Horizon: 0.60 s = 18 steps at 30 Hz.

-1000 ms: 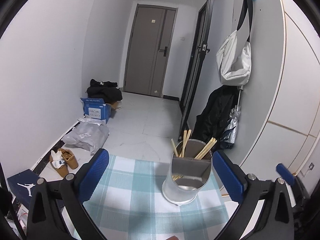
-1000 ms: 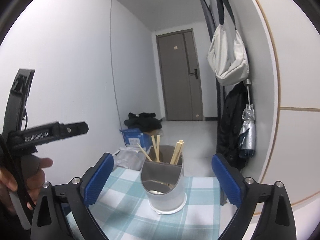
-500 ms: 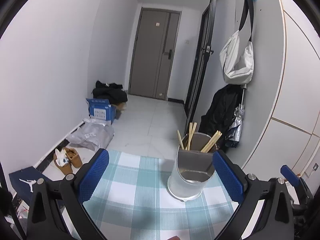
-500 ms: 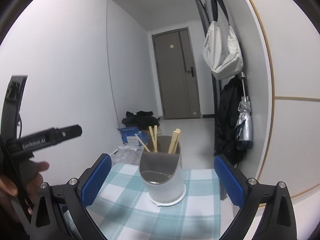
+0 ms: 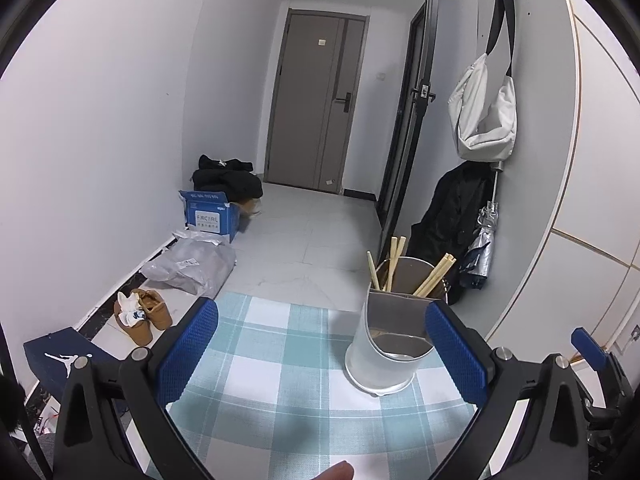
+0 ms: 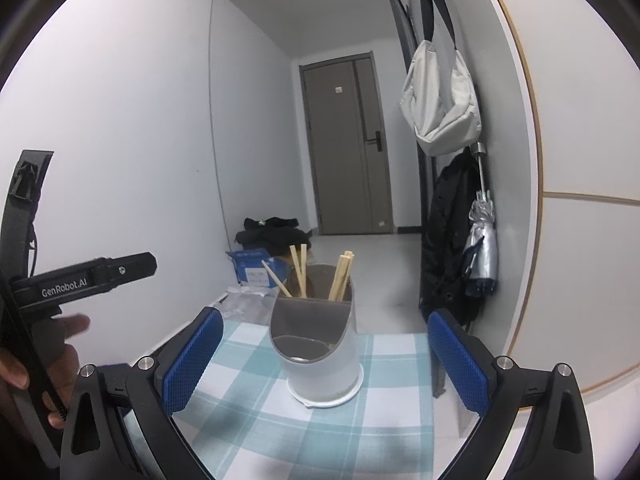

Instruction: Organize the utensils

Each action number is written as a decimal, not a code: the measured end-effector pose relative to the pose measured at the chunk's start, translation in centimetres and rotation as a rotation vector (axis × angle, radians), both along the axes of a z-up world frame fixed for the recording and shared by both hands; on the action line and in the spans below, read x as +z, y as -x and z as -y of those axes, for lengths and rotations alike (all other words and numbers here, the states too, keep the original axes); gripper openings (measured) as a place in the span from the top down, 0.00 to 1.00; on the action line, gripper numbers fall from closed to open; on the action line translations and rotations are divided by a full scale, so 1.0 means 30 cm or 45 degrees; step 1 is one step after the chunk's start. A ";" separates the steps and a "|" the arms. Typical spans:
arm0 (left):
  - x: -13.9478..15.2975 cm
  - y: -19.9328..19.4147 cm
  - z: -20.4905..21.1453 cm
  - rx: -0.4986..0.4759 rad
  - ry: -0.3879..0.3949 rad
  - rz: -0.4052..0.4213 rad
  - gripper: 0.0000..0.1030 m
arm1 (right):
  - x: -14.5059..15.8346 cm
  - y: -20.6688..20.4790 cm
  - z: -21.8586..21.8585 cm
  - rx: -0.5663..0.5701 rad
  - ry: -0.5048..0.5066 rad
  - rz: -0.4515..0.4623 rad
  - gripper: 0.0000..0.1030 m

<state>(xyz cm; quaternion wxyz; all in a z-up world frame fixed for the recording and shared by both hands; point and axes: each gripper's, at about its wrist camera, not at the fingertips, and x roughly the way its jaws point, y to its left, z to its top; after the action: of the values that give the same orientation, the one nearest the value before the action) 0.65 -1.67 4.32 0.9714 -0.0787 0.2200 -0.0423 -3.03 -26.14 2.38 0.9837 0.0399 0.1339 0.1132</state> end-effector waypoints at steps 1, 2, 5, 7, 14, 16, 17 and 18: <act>0.000 0.001 -0.001 0.000 0.000 0.000 0.01 | 0.000 0.003 -0.002 0.000 0.005 0.003 0.00; 0.000 0.001 -0.002 -0.004 0.005 -0.002 0.01 | 0.000 0.005 -0.004 0.003 0.009 0.004 0.00; 0.001 0.003 -0.005 -0.016 0.013 -0.008 0.01 | 0.000 0.007 -0.007 0.005 0.014 0.003 0.00; 0.003 0.005 -0.005 -0.022 0.013 -0.012 0.01 | 0.001 0.008 -0.009 0.006 0.017 0.007 0.00; 0.002 0.005 -0.012 -0.034 0.028 -0.011 0.01 | 0.000 0.008 -0.014 0.010 0.033 0.010 0.00; 0.003 0.005 -0.014 -0.036 0.032 -0.009 0.01 | -0.001 0.006 -0.014 0.006 0.036 0.007 0.00; 0.002 0.005 -0.014 -0.043 0.035 -0.011 0.01 | -0.002 0.006 -0.015 0.007 0.040 0.006 0.00; 0.001 0.004 -0.013 -0.048 0.035 -0.013 0.01 | -0.002 0.006 -0.017 0.007 0.045 0.006 0.00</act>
<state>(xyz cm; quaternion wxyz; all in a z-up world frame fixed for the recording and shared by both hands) 0.53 -1.27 4.34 0.9681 -0.0883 0.2260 -0.0633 -3.21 -25.62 2.32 0.9842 0.0219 0.1336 0.1138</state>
